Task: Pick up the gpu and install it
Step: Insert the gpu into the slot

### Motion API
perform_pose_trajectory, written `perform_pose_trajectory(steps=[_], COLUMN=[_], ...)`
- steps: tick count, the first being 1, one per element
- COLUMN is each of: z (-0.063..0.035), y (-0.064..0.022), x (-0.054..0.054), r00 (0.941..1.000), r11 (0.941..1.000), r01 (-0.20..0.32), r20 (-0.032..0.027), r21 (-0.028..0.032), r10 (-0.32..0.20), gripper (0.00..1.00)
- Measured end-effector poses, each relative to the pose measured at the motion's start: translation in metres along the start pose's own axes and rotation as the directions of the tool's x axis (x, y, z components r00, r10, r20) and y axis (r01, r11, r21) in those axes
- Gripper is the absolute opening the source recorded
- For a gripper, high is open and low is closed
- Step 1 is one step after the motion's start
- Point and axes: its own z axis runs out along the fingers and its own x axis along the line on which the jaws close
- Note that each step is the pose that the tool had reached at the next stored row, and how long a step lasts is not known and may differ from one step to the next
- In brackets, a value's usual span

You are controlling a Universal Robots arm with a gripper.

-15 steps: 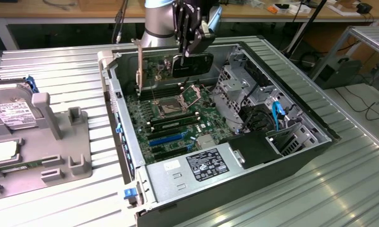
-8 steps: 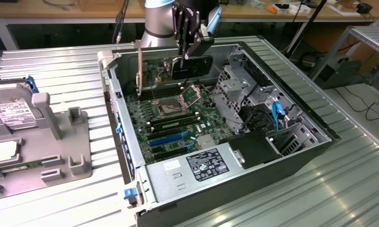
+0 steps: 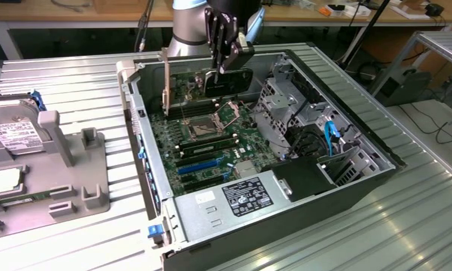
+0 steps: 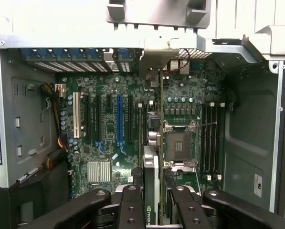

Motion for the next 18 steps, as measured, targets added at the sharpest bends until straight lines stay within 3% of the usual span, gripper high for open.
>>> perform_pose_trajectory(steps=[12,13,15,18], z=[0.0000,0.0001,0.0002,0.0003], y=[0.0000,0.0001,0.0000,0.0000], x=[0.0000,0.0003,0.0004,0.0005], r00=[1.0000,1.0000,1.0000,1.0000], r11=[1.0000,1.0000,1.0000,0.9999], r01=[0.000,0.000,0.000,0.000], r20=[0.0001,0.0027,0.0079,0.0078], r21=[0.0000,-0.0014,-0.0099,-0.0103], r10=[0.000,0.000,0.000,0.000], gripper=[0.27,0.27,0.27,0.27])
